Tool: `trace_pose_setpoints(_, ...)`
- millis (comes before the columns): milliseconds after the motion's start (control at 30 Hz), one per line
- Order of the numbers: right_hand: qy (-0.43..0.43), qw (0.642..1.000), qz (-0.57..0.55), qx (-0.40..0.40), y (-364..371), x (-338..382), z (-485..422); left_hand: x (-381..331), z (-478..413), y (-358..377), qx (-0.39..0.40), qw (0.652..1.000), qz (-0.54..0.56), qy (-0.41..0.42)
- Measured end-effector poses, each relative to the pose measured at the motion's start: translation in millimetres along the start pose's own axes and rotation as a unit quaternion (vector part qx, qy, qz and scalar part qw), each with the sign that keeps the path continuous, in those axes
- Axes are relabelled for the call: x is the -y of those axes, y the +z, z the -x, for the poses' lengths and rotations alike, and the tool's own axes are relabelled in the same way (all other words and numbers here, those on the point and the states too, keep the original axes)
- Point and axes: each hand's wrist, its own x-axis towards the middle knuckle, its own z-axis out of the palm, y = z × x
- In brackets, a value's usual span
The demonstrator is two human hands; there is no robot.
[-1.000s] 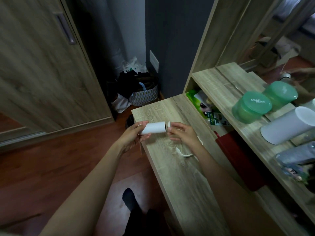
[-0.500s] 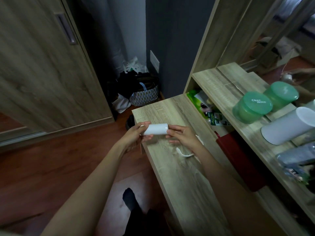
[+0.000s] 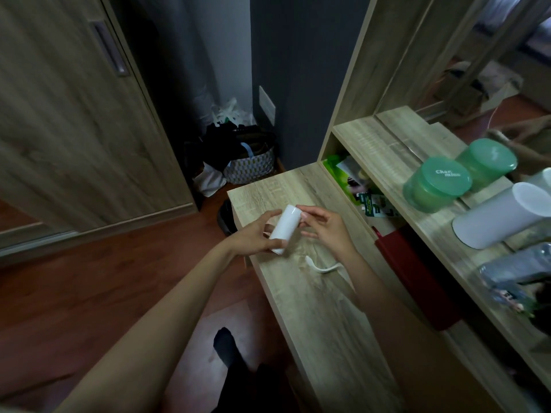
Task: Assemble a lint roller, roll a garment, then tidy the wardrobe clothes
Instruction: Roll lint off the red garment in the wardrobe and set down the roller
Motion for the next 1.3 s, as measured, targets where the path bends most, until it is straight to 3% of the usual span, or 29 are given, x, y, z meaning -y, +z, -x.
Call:
trace_pose_setpoints(233, 0.031, 0.999, -0.004, -0.019, -5, -5, 7, -10, 0, 6, 0.026, 0.998, -0.029, 0.043)
trace_pose_setpoints(333, 0.02, 0.995, 0.066, -0.069, -12, -15, 11, -9, 0, 8, 0.038, 0.997, -0.053, 0.033)
trace_pose_setpoints(433, 0.016, 0.943, 0.258, -0.208, -22, -37, 19, -7, 0, 10, 0.024, 0.999, -0.034, 0.016)
trace_pose_setpoints(533, 0.088, 0.875, 0.369, -0.3, -29, -58, 31, -3, 1, 10, -0.008, 1.0, 0.028, -0.006)
trace_pose_setpoints(667, 0.188, 0.866, 0.362, -0.288, -26, -74, 37, -2, 3, 15, -0.047, 0.996, 0.076, -0.022)
trace_pose_setpoints(867, 0.216, 0.859, 0.359, -0.294, -22, -78, 33, -1, 8, 18, -0.074, 0.982, 0.168, -0.041)
trace_pose_setpoints(967, 0.185, 0.871, 0.352, -0.289, -20, -71, 29, -2, 10, 17, -0.098, 0.968, 0.224, -0.049)
trace_pose_setpoints(1133, -0.029, 0.929, 0.304, -0.21, 4, -26, 32, -4, 13, 14, -0.116, 0.927, 0.352, -0.059)
trace_pose_setpoints(1300, -0.115, 0.922, 0.329, -0.168, 18, -3, 23, -9, 20, 9, -0.087, 0.935, 0.339, -0.062)
